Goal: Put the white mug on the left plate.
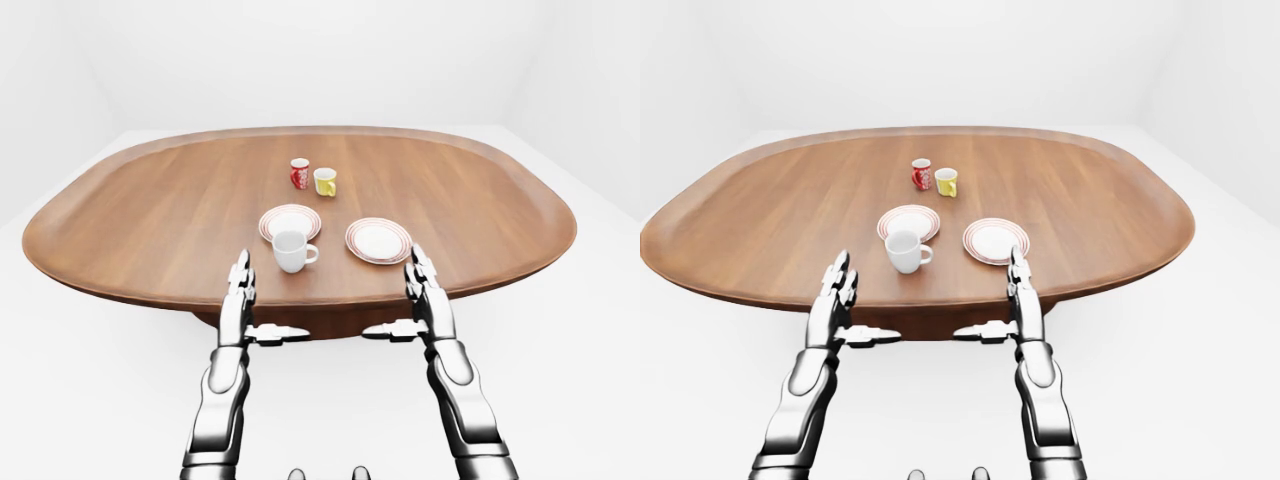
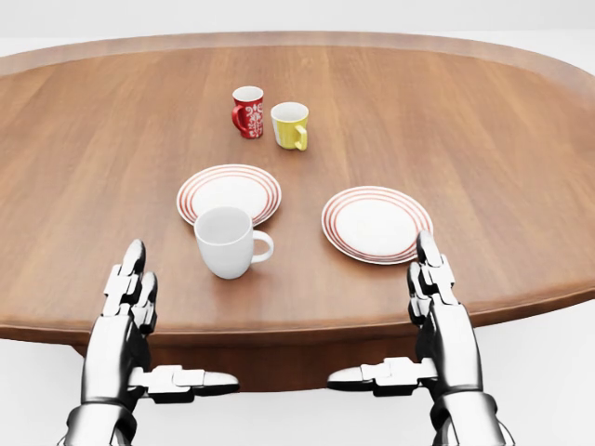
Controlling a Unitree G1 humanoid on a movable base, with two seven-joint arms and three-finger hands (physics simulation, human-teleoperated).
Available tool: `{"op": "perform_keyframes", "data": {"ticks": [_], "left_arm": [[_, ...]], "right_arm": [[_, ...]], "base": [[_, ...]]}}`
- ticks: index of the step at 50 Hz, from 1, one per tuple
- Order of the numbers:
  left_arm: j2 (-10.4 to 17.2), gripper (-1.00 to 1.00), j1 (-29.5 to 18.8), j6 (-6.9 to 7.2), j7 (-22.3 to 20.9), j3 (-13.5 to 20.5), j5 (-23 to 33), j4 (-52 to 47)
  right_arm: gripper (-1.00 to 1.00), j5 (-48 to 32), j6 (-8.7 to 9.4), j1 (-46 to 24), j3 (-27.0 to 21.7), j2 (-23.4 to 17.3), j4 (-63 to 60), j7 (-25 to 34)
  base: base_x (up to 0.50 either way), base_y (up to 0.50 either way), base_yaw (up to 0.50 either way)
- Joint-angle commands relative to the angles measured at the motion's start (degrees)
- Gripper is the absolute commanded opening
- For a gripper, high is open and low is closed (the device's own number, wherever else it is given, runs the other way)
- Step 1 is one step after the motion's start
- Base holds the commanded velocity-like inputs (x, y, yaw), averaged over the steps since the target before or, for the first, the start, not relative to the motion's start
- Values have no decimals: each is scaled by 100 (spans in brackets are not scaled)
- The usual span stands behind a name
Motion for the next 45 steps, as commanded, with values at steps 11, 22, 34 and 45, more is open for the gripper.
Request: {"op": "perform_keyframes", "data": {"ticks": [11, 22, 34, 45], "left_arm": [[107, 99, 27, -288, -193, 100, 217, 116], [239, 99, -698, 575, -64, 527, -558, -3615], [259, 99, -647, 575, 58, 543, -662, -3412], [280, 99, -668, 575, 74, 573, -695, -3326]], "right_arm": [[100, 223, 446, 131, -112, -57, -828, 368], [100, 1067, 446, -675, -631, -324, -4217, 223], [100, 1345, 446, -615, -713, -246, -4088, 107], [100, 1512, 446, -569, -648, -313, -4163, 171]], "base": [[0, 0, 0], [0, 0, 0], [0, 0, 0], [0, 30, 0]]}}
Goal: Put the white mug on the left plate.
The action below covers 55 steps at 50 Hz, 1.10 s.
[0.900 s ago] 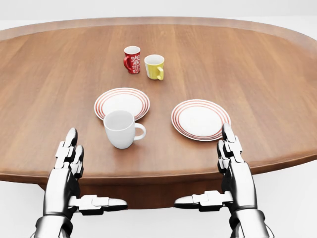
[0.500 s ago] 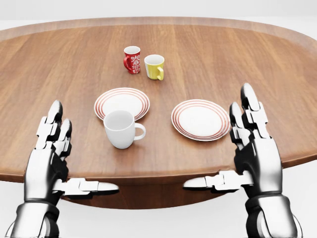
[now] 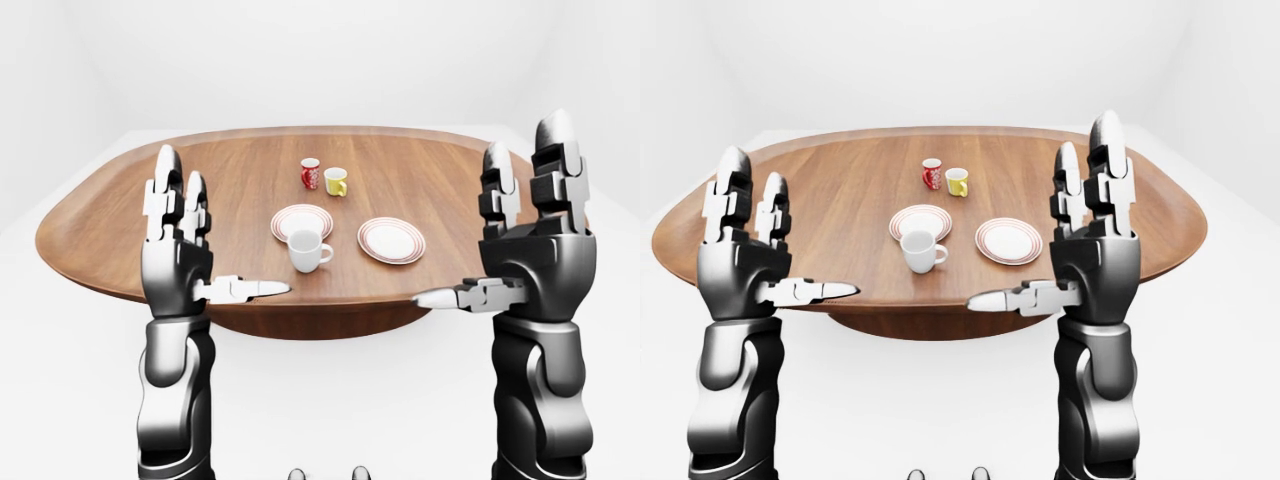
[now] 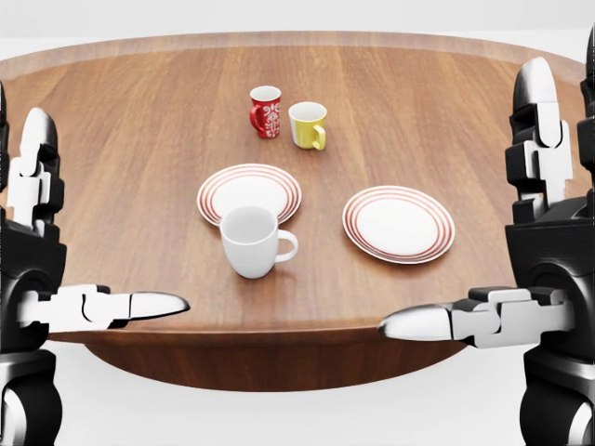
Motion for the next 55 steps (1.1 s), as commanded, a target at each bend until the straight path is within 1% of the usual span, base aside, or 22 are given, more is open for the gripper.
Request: {"op": "perform_keyframes", "data": {"ticks": [1, 32, 42, 48, 55], "left_arm": [[45, 99, -51, 0, 45, 58, -79, -114], [39, 100, -28, 0, 9, 37, -69, -164], [36, 99, -18, 0, 2, 35, -67, -165], [36, 100, -17, 0, 1, 40, -71, -171], [35, 99, -4, 0, -2, 35, -68, -189]], "right_arm": [[100, 171, 0, -21, -4, -22, -218, -8], [100, 84, 0, -14, 26, -38, -222, 30], [100, 76, 0, -11, 9, -11, -185, 35], [100, 244, 0, -6, -43, 7, -255, 40], [100, 395, 0, -25, -77, -33, -346, 1]], "base": [[0, 50, 0], [0, 50, 0], [0, 0, 0], [0, 0, 0], [45, 0, 0]]}}
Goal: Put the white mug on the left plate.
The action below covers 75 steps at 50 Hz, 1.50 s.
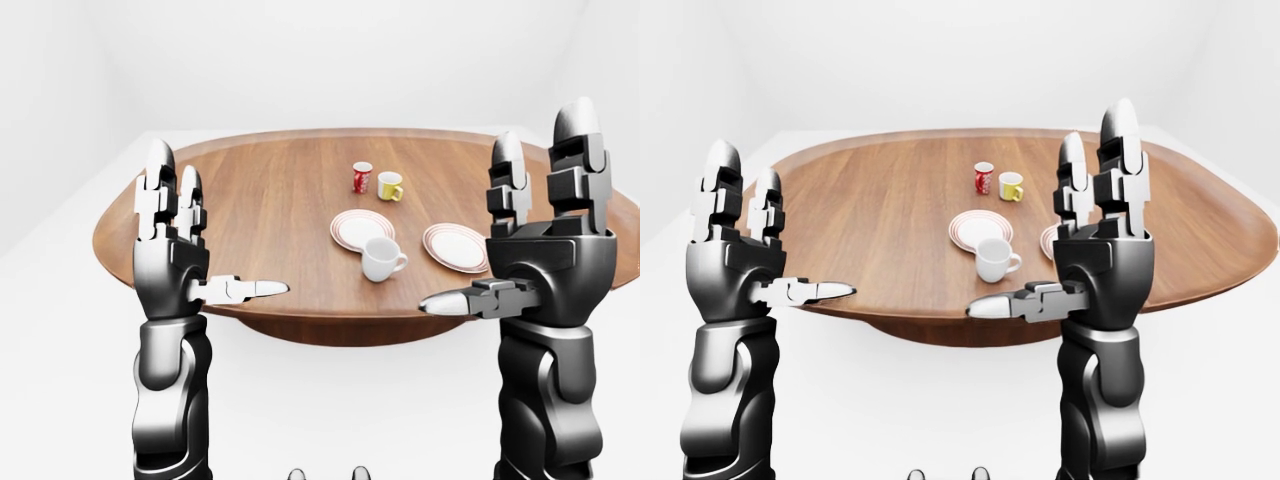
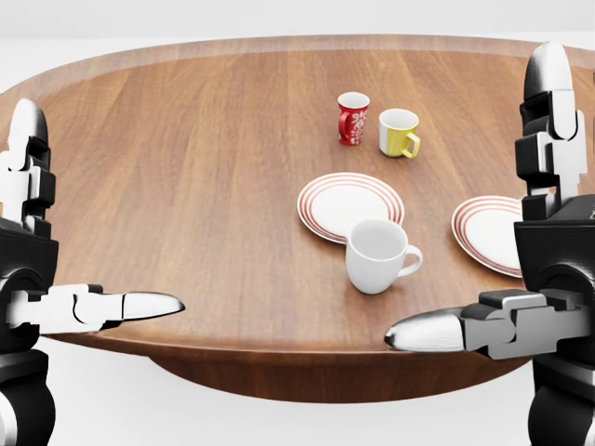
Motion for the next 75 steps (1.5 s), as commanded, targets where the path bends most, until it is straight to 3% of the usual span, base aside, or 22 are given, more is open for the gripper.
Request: {"op": "perform_keyframes", "data": {"ticks": [1, 58, 75], "left_arm": [[-6, 99, 6, 0, -6, -5, -1, -16], [-13, 99, 50, 0, -61, -13, 36, 34], [-25, 99, 90, 0, -106, -39, 112, 87]], "right_arm": [[100, 168, 0, -10, -40, -25, -82, -26], [100, 61, 0, -7, 68, -17, -94, -16], [100, 142, 0, -20, 388, 91, -330, -270]], "base": [[50, 0, 0], [50, 0, 0], [5, 0, 0]]}}
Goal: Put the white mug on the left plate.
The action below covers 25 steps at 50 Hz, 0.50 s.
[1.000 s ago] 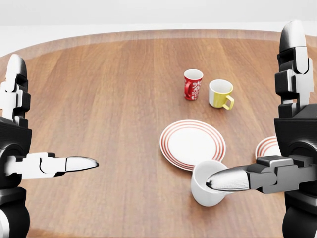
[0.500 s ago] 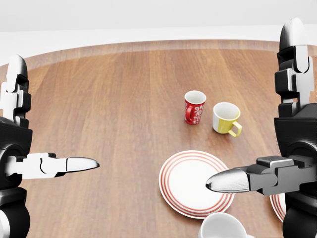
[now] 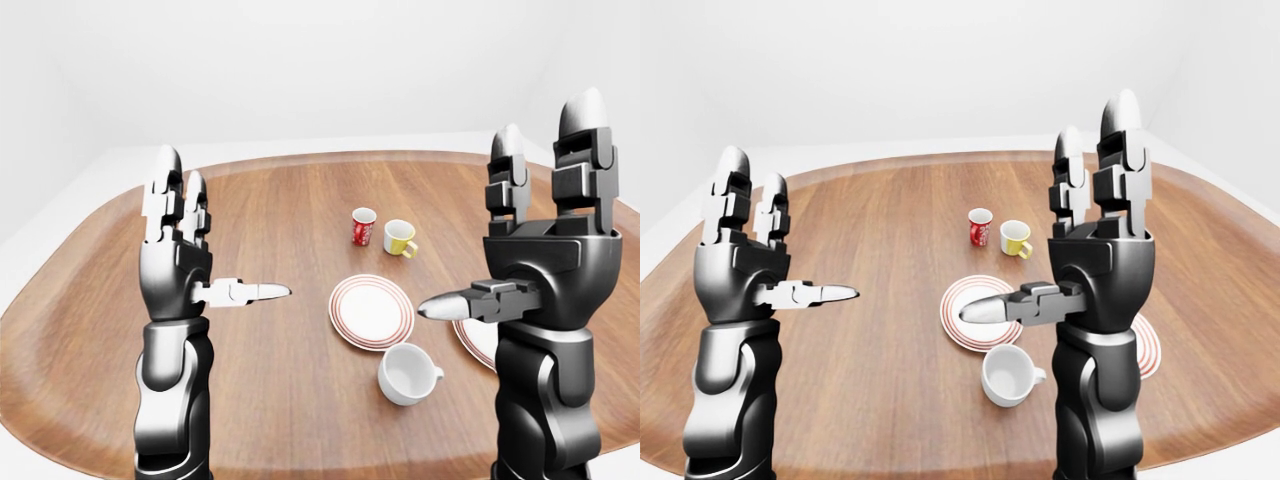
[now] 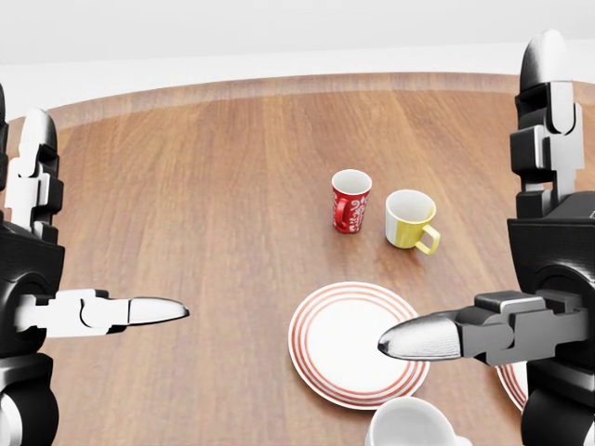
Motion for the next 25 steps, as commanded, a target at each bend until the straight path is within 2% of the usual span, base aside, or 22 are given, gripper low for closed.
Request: {"op": "perform_keyframes", "data": {"ticks": [1, 16, 21, 25], "left_arm": [[-7, 99, 24, 0, -26, -12, 38, 31], [-19, 98, 42, 0, -51, -27, 56, 4], [-15, 99, 34, 0, -43, -22, 50, 6], [-12, 99, 25, 0, -39, -13, 39, -28]], "right_arm": [[100, 14, 0, 68, 302, 62, -267, -154], [100, -272, 0, 471, 771, 140, -914, 89], [100, -499, 0, 1160, 1079, 76, -1035, 385], [100, -546, 0, 1298, 1005, 80, -1062, 516]], "base": [[0, 0, 0], [0, 0, 0], [0, 0, 0], [0, 0, 0]]}}
